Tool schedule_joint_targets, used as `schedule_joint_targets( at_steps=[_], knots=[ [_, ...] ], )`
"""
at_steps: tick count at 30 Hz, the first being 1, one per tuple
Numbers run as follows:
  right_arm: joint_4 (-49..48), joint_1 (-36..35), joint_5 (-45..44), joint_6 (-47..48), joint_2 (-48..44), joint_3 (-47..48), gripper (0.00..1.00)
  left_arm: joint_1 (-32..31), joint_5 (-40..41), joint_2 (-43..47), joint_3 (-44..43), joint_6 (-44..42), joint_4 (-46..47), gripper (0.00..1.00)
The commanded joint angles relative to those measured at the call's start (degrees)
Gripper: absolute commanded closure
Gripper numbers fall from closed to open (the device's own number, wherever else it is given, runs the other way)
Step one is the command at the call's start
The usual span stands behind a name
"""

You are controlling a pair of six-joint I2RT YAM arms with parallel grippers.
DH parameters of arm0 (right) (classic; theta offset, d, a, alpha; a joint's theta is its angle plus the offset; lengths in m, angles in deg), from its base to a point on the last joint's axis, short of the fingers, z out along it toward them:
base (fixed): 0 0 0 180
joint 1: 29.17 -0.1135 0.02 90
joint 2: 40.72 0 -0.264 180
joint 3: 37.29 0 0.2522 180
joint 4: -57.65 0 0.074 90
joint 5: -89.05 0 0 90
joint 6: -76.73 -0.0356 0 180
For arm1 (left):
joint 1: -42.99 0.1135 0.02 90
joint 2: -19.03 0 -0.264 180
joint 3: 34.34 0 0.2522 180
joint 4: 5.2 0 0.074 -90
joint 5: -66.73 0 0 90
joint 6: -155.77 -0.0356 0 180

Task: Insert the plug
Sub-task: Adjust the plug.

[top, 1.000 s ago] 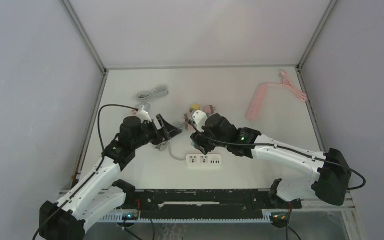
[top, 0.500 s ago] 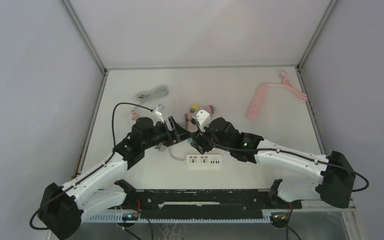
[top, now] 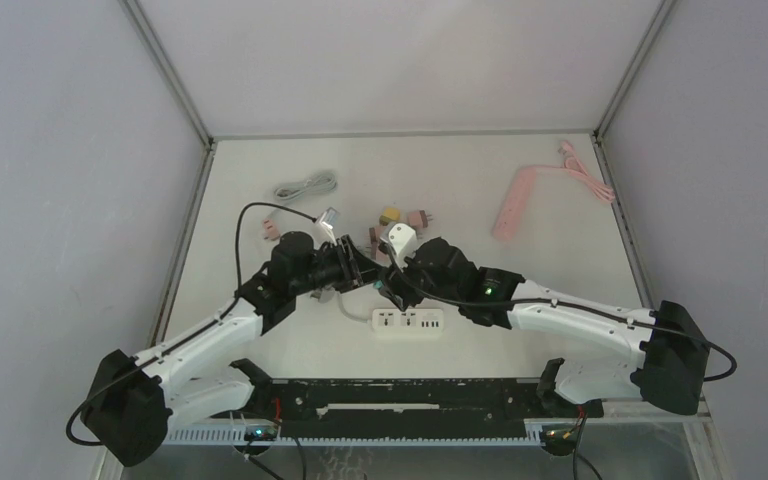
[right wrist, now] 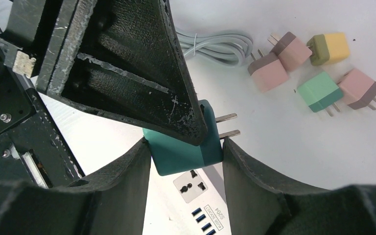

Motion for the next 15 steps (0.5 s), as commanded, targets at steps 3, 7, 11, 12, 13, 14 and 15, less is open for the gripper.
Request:
schedule_joint_targets(
  at_steps=[3, 7, 11, 12, 13, 14, 15],
  knots=[
    [-5.27, -0.57, -0.43, 2.83, -0.69, 0.64, 0.67, -0.44, -1.90, -0.90, -1.85, 2.21, 3.54, 0.76],
    [-5.47, -0.93, -1.02, 4.34, -1.13, 0.63, 0.48, -0.48, 1.19, 0.73, -0.51, 6.13, 3.98, 0.97],
    [-4.96, -1.92, -2.80, 6.04, -2.79, 0.61, 0.33, -0.44, 5.86, 3.50, 1.56, 11.14, 2.71, 1.00],
    [-4.66, -2.35, -3.21, 6.56, -3.37, 0.64, 0.30, -0.44, 7.07, 4.23, 2.04, 12.53, 1.93, 1.00],
    [-4.35, -2.62, -3.74, 7.28, -4.03, 0.61, 0.29, -0.46, 8.43, 5.06, 2.51, 13.81, 1.02, 1.00],
    [-4.02, -2.99, -4.28, 8.10, -4.44, 0.60, 0.28, -0.44, 9.86, 5.95, 2.75, 15.45, -0.14, 1.00],
    [-3.74, -3.47, -4.95, 8.89, -4.79, 0.63, 0.26, -0.44, 11.24, 6.84, 2.95, 16.40, -1.75, 1.00]
  ],
)
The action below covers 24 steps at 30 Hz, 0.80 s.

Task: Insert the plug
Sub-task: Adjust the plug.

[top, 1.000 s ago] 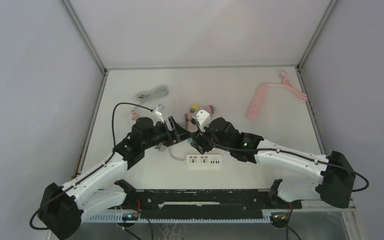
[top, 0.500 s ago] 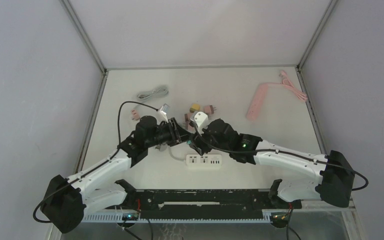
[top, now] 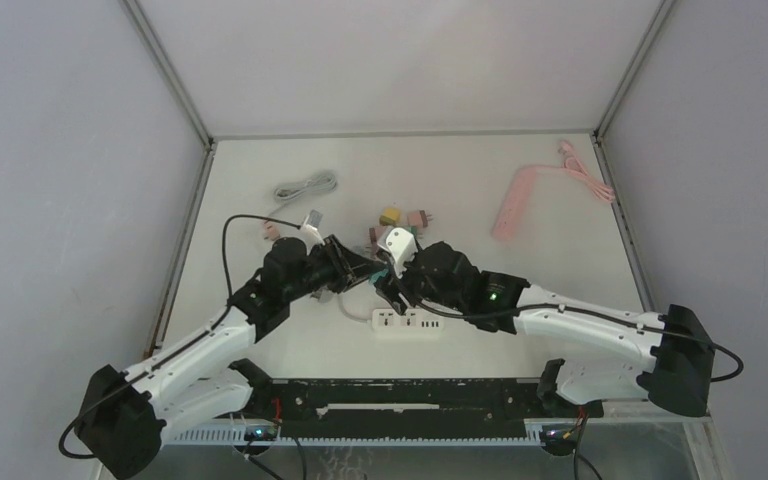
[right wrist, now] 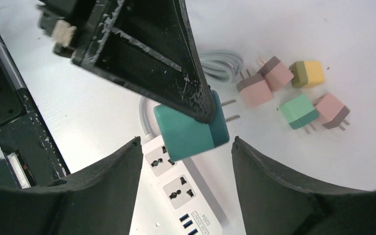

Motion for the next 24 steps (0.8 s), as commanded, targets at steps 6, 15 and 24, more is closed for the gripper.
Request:
schedule_joint_targets(
  at_steps=[6, 15, 24],
  knots=[
    [-1.48, -3.94, -2.35, 14.65, -4.10, 0.14, 0.06, -0.48, 13.30, 8.13, 1.46, 12.18, -9.66, 1.00],
    [-7.31, -9.91, -10.37, 29.94, -1.30, -1.34, 0.06, -1.29, 15.78, 9.47, 2.04, 20.96, -11.69, 1.00],
    [-16.09, -11.67, -17.55, 41.06, 5.09, -2.47, 0.24, -2.23, 15.88, 9.64, 1.63, 25.43, -11.34, 1.00]
  ],
)
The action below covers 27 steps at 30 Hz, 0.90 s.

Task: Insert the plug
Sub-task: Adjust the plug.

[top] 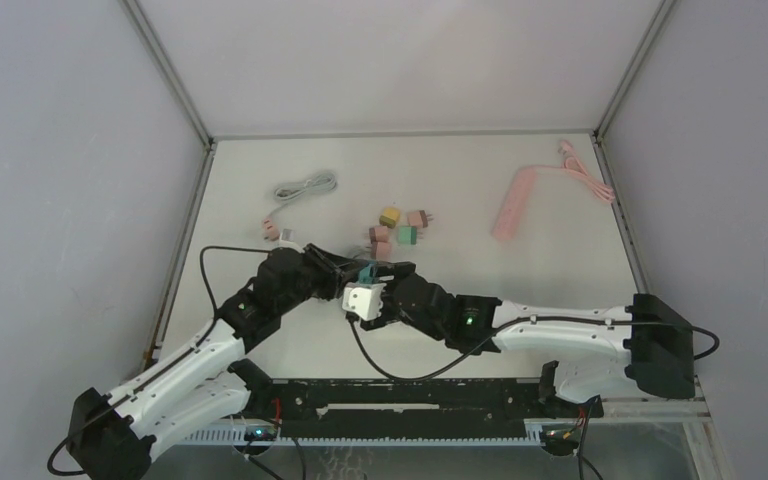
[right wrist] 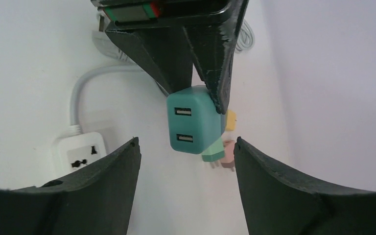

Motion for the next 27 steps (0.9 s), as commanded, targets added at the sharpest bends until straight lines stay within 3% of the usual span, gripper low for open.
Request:
schedule_joint_targets(
  at_steps=[1, 10, 17, 20, 24, 27],
  knots=[
    [-7.65, -0.74, -4.50, 6.04, 1.78, 0.06, 0.25, -0.68, 0.62, 0.95, 0.68, 3.55, 1.47, 1.00],
    [-11.30, -0.75, -6.25, 9.99, 5.26, 0.05, 0.34, -1.63, 0.34, 1.06, 0.88, 6.20, 2.40, 1.00],
    [-11.72, -0.75, -6.66, 10.35, 6.33, 0.02, 0.51, -2.20, -0.35, 0.47, 1.20, 6.94, 3.49, 0.98],
    [-10.64, -0.46, -5.51, 9.44, 5.72, 0.06, 0.66, -2.27, -0.45, -0.06, 1.49, 6.50, 3.82, 0.95],
    [-8.24, 0.34, -4.31, 7.11, 4.09, 0.07, 0.95, -2.27, -0.53, -0.50, 2.74, 6.46, 4.41, 0.92],
    [-6.00, 0.75, -3.16, 5.83, 2.50, 0.06, 1.00, -2.27, -0.39, -0.63, 3.38, 5.80, 4.93, 0.87]
  ],
)
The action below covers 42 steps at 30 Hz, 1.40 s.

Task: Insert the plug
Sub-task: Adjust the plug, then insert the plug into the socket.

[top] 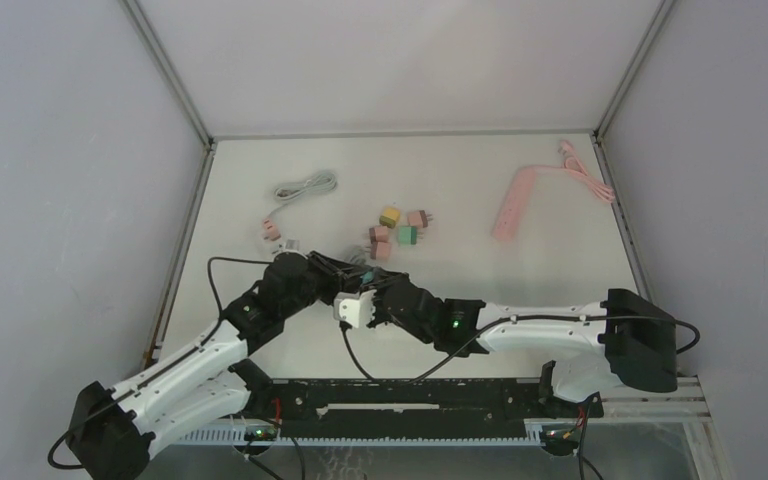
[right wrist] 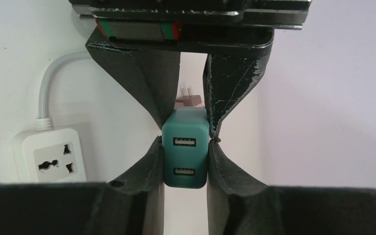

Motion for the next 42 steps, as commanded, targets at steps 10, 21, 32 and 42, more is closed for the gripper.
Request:
schedule_joint_targets(
  at_steps=[10, 21, 32, 42],
  knots=[
    [14.47, 4.20, 11.28, -11.98, -8.84, 4.12, 1.00, -0.57, 7.87, 5.67, 1.72, -12.39, -2.29, 0.46],
    [31.85, 11.64, 27.61, -18.42, -9.10, 11.23, 1.00, -0.54, 12.14, 6.08, 2.97, -26.26, -8.54, 0.38],
    [38.49, 16.08, 37.37, -21.29, -3.45, 16.01, 1.00, -0.52, 4.29, -6.30, 2.34, -37.02, -3.02, 0.40],
    [37.29, 18.62, 43.06, -21.88, 0.96, 16.54, 1.00, 0.64, -5.92, -12.72, 6.57, -39.20, 7.88, 0.47]
  ],
)
